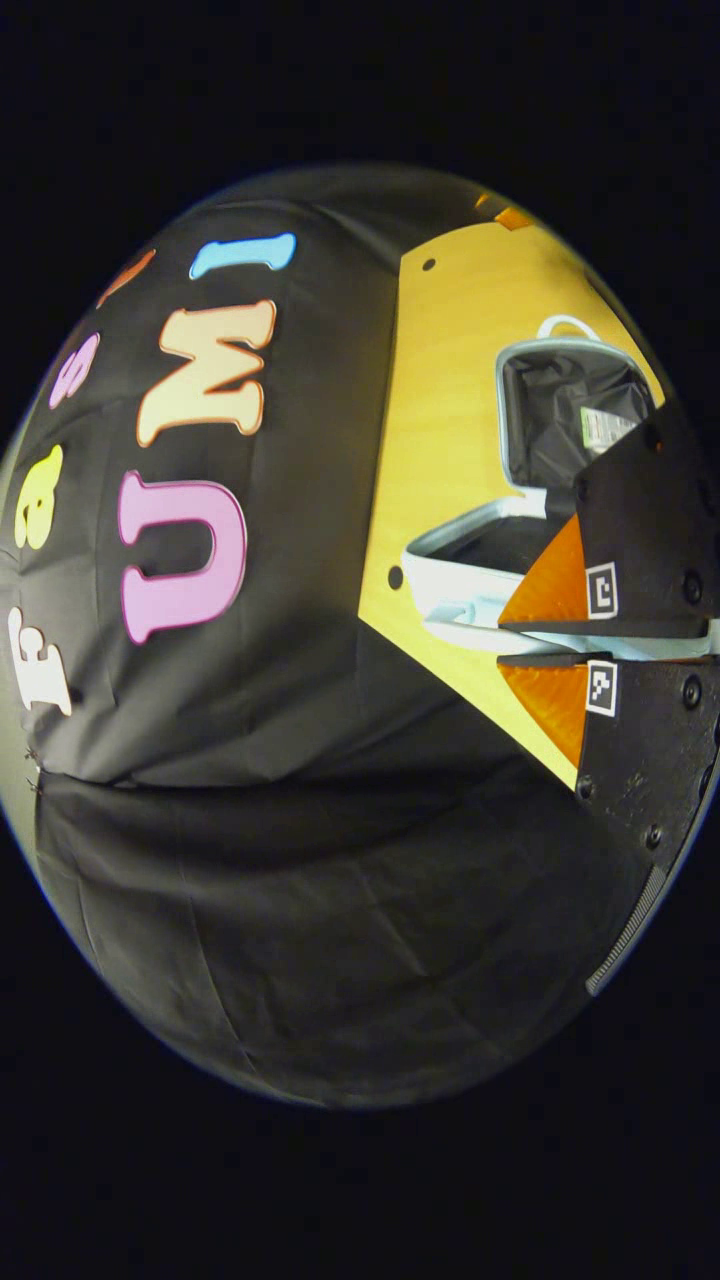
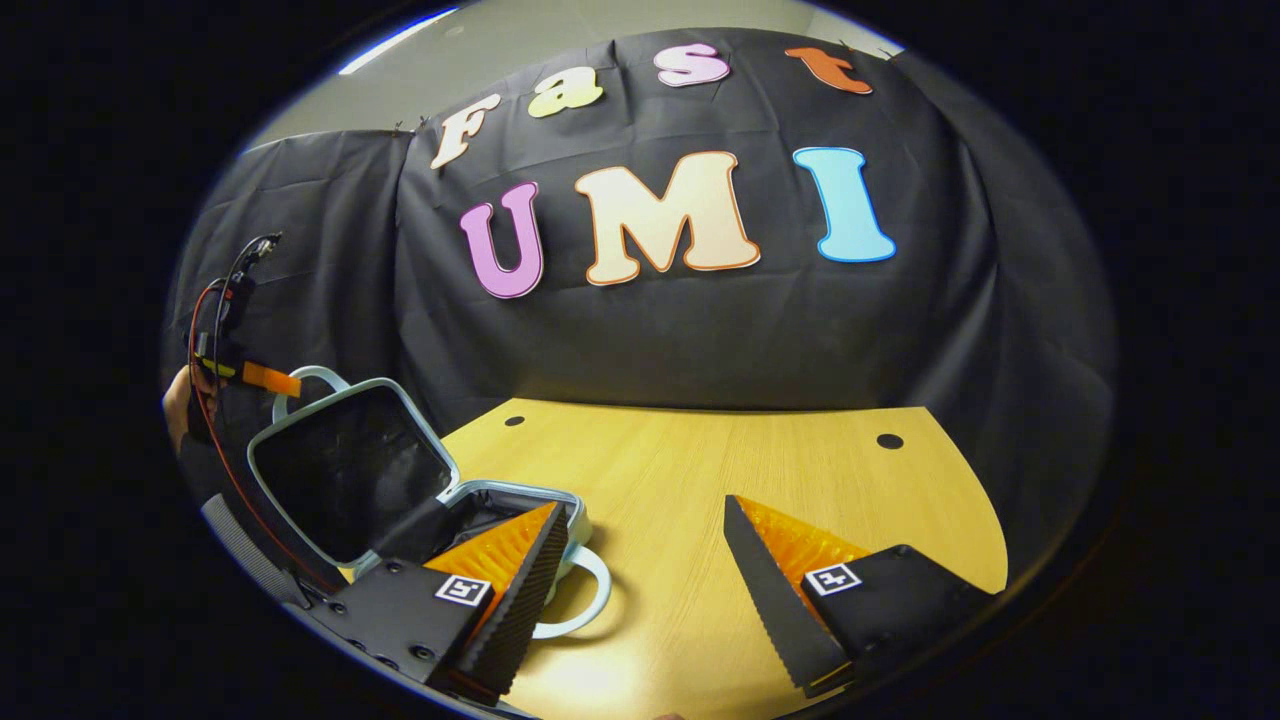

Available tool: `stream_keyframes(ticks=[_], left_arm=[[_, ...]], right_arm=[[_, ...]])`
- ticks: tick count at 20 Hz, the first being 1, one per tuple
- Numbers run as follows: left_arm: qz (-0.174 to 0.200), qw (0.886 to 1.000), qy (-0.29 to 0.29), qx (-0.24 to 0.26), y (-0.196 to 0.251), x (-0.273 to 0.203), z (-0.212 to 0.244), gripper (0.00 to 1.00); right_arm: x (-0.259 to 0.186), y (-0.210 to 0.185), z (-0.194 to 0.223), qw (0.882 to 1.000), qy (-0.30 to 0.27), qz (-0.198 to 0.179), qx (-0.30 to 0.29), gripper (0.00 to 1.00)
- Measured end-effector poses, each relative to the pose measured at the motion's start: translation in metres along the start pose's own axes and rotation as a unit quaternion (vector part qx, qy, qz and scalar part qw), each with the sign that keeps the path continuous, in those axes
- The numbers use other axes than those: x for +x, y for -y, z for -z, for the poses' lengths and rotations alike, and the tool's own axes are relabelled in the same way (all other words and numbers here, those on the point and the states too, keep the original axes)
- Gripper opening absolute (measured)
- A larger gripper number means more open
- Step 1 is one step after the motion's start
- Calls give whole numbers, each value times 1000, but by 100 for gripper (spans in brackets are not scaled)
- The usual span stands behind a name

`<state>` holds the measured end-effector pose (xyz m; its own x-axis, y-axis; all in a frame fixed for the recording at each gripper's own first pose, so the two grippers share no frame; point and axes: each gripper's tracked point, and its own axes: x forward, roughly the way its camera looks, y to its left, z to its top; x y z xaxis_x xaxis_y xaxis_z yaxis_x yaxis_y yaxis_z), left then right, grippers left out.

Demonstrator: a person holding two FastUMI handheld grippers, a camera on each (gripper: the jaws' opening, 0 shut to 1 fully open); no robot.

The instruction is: First open the suitcase, pack the skin care products into it, and then close the suitcase.

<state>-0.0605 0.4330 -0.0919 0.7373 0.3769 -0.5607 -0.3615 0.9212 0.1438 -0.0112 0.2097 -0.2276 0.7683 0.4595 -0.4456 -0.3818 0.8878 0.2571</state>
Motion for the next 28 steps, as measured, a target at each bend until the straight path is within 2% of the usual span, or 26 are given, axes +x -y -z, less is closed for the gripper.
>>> stream_keyframes(ticks=[4, 9, 13, 18, 23, 28], left_arm=[[31, 999, 17, 2, 46, -21, -10, 1], [128, 991, 41, -10, 136, -39, -20, 1], [171, 985, 33, -14, 186, -44, -9, 1], [238, 971, 7, -12, 257, -47, 15, 1], [271, 962, -30, -1, 309, -45, 57, 2], [279, 958, -64, 29, 344, -38, 97, 3]], right_arm=[[-11, 24, -6, 1000, 9, 1, -3, 98], [-20, 46, -13, 1000, 17, 5, 10, 98], [-28, 61, -20, 1000, 27, 11, 10, 98], [-42, 84, -22, 999, 27, 25, 9, 98], [-60, 114, -25, 999, 27, 46, -6, 98], [-81, 141, -30, 997, 31, 66, -2, 98]])
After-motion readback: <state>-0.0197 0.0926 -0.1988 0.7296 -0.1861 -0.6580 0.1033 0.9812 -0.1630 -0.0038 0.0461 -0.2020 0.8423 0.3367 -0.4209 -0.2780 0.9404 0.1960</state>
